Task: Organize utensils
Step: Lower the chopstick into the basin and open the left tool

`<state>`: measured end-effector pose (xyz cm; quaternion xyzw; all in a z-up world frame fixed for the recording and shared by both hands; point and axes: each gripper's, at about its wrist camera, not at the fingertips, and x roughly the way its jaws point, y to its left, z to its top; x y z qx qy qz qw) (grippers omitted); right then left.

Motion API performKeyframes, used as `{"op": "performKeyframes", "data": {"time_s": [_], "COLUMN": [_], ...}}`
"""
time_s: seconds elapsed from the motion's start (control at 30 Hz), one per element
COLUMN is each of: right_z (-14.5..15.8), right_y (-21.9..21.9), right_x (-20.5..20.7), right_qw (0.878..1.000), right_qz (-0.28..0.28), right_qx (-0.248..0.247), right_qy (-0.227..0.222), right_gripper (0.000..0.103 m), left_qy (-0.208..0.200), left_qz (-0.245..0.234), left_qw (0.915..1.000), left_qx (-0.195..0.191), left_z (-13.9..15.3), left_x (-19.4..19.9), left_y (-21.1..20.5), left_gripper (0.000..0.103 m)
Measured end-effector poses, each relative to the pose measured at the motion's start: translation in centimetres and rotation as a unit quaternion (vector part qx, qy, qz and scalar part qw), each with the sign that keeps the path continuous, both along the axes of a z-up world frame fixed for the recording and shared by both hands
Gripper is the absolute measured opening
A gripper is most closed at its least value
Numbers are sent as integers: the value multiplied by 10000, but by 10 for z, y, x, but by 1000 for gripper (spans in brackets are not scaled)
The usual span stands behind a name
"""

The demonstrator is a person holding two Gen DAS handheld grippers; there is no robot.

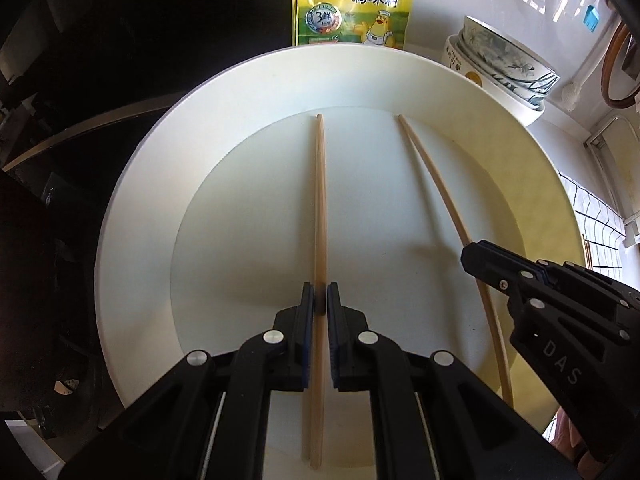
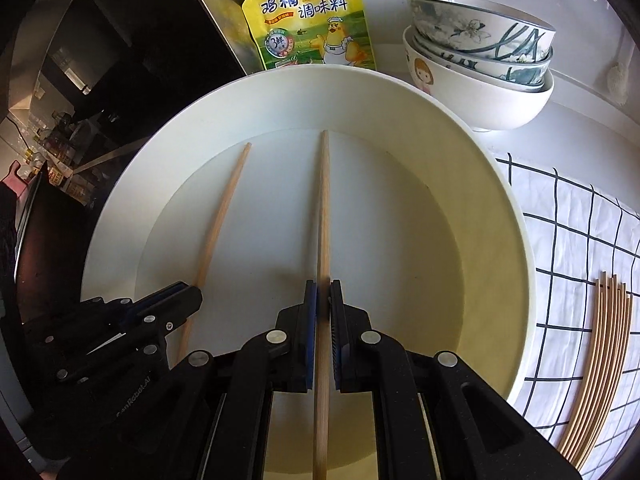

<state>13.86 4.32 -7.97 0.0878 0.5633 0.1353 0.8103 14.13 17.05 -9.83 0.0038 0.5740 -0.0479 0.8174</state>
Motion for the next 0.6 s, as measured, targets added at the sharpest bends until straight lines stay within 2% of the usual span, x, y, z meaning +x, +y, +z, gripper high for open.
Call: {"op": "performKeyframes", "data": {"time_s": [0.03, 0.07, 0.1, 0.13, 0.17, 0.2, 0.6], "right_z": [2, 4, 6, 8, 11, 13, 28], "right_y": [0, 0, -1, -2, -2, -4, -13], "right_x": [-1, -2, -3, -4, -5, -7, -25], "right_qw": [10000, 10000, 9999, 9999, 9998, 9997, 9995], "right_qz": [6, 4, -10, -29, -42, -43, -33], "right_qx": [-18, -31, -57, -85, -108, -112, -122], "right_qy": [-10, -40, -84, -129, -173, -197, -298], "right_gripper": [7, 8, 10, 15, 16, 16, 19], "left_qy": [4, -5, -32, -71, -132, -192, -326], "left_qz": [14, 36, 56, 79, 105, 119, 269], "left_qw": [10000, 10000, 10000, 9999, 9999, 9997, 9991], "left_qx": [-11, -3, 9, 25, 37, 36, 36], "left_z": [1, 2, 5, 7, 10, 13, 31], "left_x": [1, 1, 2, 2, 1, 0, -16], "left_y": [1, 2, 3, 4, 6, 7, 22], "left_gripper": [9, 16, 27, 33, 45, 48, 48]}}
